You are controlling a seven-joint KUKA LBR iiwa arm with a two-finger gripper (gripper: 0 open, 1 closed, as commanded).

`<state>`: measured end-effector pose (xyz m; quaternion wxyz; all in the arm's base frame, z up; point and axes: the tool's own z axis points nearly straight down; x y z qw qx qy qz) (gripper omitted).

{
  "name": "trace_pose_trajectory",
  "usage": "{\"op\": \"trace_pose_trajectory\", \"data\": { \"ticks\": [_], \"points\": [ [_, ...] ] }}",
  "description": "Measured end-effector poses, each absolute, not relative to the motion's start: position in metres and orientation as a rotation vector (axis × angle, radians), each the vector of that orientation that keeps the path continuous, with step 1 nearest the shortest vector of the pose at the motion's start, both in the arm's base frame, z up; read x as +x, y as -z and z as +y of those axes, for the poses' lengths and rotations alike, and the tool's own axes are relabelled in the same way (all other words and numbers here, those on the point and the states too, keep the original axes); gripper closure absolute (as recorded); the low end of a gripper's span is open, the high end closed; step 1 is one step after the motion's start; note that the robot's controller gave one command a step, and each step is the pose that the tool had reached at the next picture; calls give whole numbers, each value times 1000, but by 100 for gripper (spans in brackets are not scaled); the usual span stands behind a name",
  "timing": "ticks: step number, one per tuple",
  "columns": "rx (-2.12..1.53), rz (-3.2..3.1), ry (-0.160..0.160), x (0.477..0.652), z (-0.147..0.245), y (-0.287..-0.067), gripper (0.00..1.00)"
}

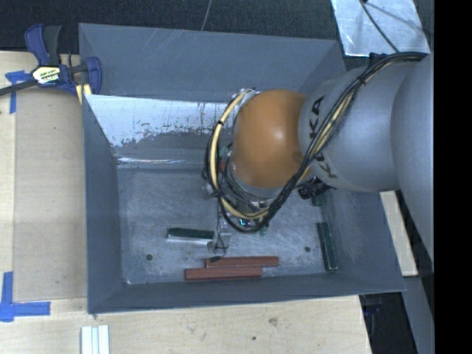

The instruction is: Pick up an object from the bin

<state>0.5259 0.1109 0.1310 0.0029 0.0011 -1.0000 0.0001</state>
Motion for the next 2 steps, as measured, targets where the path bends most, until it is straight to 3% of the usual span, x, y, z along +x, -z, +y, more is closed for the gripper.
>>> {"op": "trace_pose_trajectory", "data": {
  "ticks": [1,2],
  "points": [
    [0,-3144,1,528,110,-135,0],
    [-238,-3134,1,508,105,-77,100]
  ]
}}
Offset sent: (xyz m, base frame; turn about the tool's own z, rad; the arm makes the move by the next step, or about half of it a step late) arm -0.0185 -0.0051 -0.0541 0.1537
